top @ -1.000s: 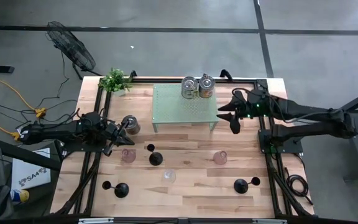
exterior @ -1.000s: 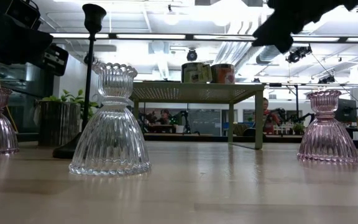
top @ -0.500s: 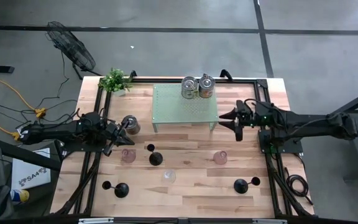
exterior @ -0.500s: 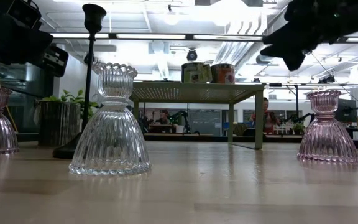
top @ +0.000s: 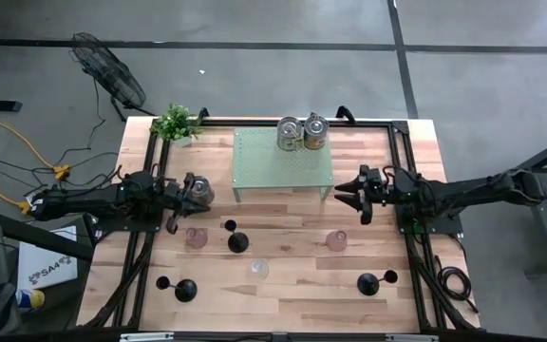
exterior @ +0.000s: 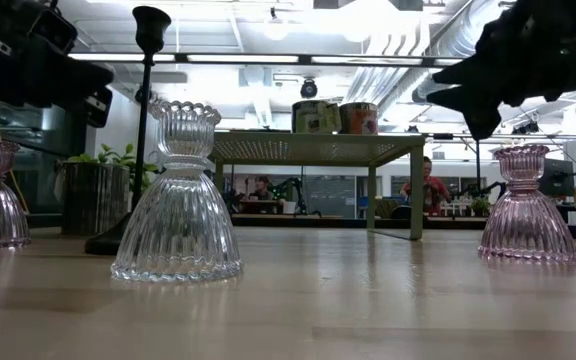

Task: Pick & Place candle stick holders
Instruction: Put the silver scented candle on the shelf aligned with the other silver scented candles

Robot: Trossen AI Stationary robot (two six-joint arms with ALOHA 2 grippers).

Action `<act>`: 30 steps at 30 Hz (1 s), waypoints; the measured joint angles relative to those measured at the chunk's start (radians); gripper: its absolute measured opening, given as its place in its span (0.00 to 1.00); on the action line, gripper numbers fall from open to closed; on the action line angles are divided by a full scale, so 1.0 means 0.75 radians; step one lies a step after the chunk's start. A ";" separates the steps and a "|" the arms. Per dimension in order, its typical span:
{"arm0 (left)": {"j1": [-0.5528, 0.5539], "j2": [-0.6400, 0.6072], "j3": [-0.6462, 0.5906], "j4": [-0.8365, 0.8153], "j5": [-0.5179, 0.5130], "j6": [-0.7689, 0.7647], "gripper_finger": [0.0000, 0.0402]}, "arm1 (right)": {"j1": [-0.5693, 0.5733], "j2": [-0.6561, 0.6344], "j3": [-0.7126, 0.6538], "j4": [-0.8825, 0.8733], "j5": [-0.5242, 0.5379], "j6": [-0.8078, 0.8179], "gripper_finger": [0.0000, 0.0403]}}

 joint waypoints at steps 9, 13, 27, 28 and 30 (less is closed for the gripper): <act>0.000 0.000 0.000 0.009 -0.186 -0.090 0.00 | 0.091 -0.065 -0.152 0.239 0.143 -0.013 0.37; 0.000 0.000 0.017 -0.027 -0.276 -0.105 0.00 | 0.091 -0.110 -0.168 0.216 0.151 -0.014 0.37; 0.001 0.062 0.474 -0.781 -0.761 -0.336 0.00 | 0.090 -0.145 -0.168 0.174 0.256 -0.039 0.37; 0.001 0.072 0.483 -0.782 -0.777 -0.347 0.00 | 0.090 -0.145 -0.168 0.174 0.256 -0.039 0.37; 0.001 0.091 0.491 -0.777 -0.785 -0.349 0.00 | 0.090 -0.145 -0.168 0.174 0.256 -0.039 0.37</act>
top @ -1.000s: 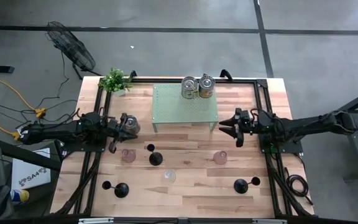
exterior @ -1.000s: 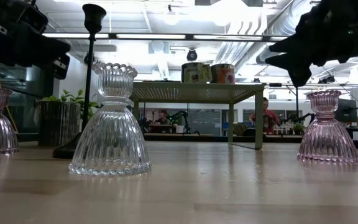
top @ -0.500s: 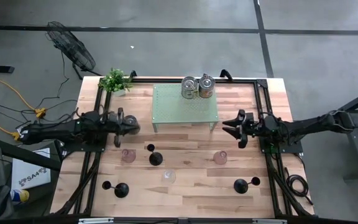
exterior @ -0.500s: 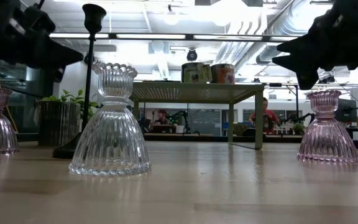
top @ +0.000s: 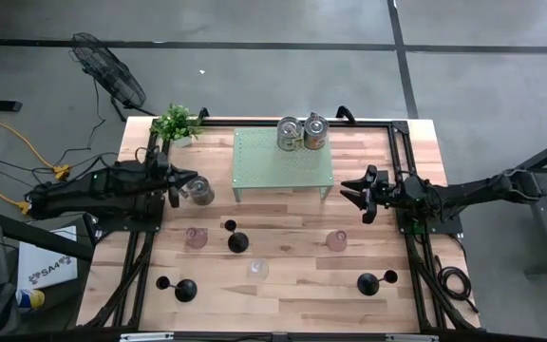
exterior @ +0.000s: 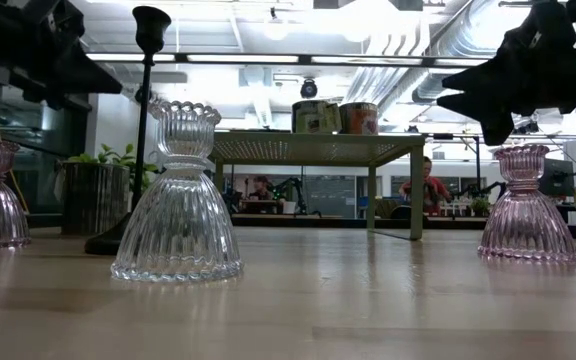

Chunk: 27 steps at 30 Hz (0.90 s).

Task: Pick & Place candle stick holders
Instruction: Put the silver scented candle on the shelf aligned with the other silver scented candles

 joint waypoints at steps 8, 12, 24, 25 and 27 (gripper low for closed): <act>0.000 0.179 0.043 -0.040 0.006 -0.209 0.04 | 0.000 0.001 0.000 0.000 -0.001 0.000 0.37; 0.000 0.338 0.113 -0.105 0.076 -0.184 0.15 | 0.000 0.001 0.000 0.000 -0.001 0.000 0.37; -0.001 0.861 0.424 -0.574 0.406 0.152 0.36 | 0.000 0.001 0.001 0.000 -0.001 0.000 0.37; -0.001 0.897 0.437 -0.608 0.393 0.143 0.36 | 0.000 0.001 0.001 0.000 -0.001 0.000 0.37; 0.000 0.971 0.466 -0.665 0.309 0.060 0.36 | 0.000 0.001 0.001 0.000 -0.001 0.000 0.37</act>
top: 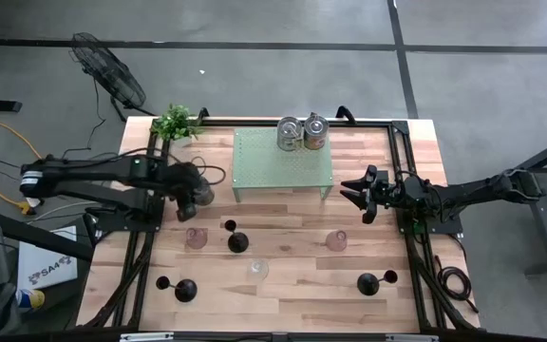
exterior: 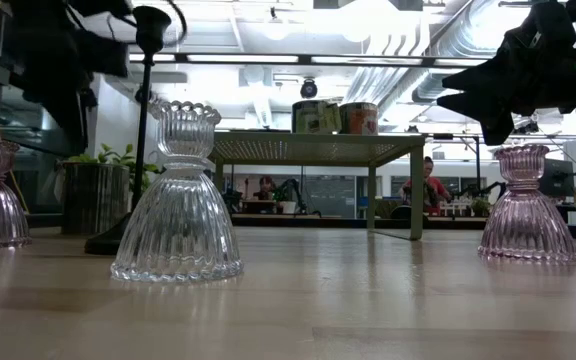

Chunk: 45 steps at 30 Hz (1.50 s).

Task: Pick & Place candle stick holders
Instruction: Put the silver scented candle on the shelf aligned with the other silver scented candles

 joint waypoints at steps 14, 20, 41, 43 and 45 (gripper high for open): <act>0.165 0.235 0.160 -0.278 -0.270 -0.387 0.36 | 0.000 0.001 0.001 0.000 0.000 0.000 0.37; 0.398 0.254 0.158 -0.231 -0.220 -0.394 0.36 | 0.000 0.000 0.001 0.000 0.000 0.000 0.37; 0.601 0.493 0.161 -0.017 0.105 0.635 0.36 | 0.000 0.001 0.001 0.000 -0.001 0.000 0.37; 0.602 0.512 0.164 -0.014 0.106 0.709 0.36 | 0.000 0.001 0.001 0.000 0.000 0.000 0.37; 0.602 0.516 0.162 -0.002 0.116 0.796 0.36 | 0.000 0.001 0.001 0.000 0.000 0.000 0.37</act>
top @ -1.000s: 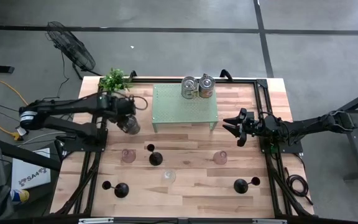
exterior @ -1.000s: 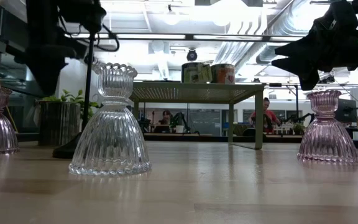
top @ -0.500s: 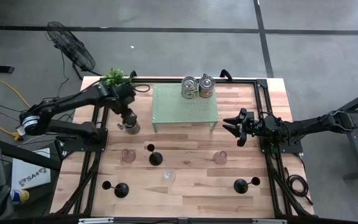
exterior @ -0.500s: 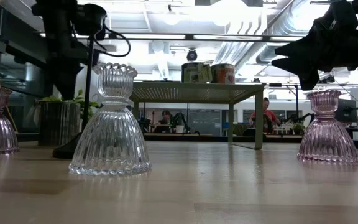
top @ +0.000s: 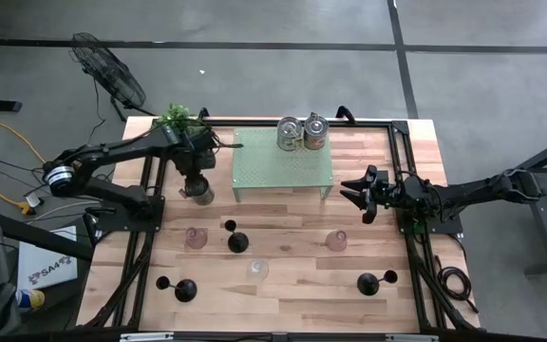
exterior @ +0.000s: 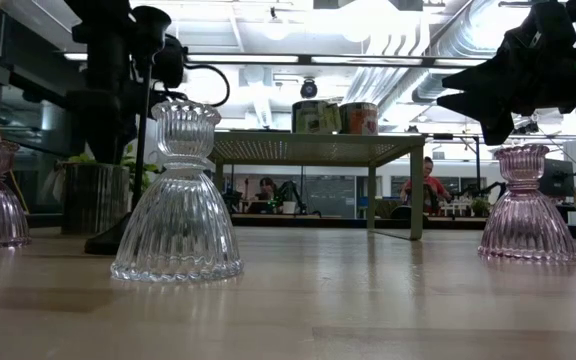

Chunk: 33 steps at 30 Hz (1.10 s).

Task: Pick & Place candle stick holders
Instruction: Put the silver scented candle on the shelf aligned with the other silver scented candles

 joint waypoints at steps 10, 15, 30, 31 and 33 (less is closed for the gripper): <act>0.000 0.003 -0.003 0.133 0.046 0.481 0.36 | 0.000 0.000 0.000 0.000 0.000 0.000 0.37; -0.001 0.009 0.047 0.088 0.018 0.502 0.36 | 0.000 0.000 0.000 0.000 0.000 0.000 0.37; 0.000 0.007 0.143 0.036 -0.020 0.306 0.36 | 0.000 0.000 0.000 0.000 0.000 0.000 0.37; 0.000 0.007 0.143 0.035 -0.018 0.318 0.36 | 0.000 0.000 0.000 0.000 0.000 0.000 0.37; 0.000 0.007 0.143 0.036 -0.008 0.369 0.36 | 0.000 0.000 0.000 0.000 0.000 0.000 0.37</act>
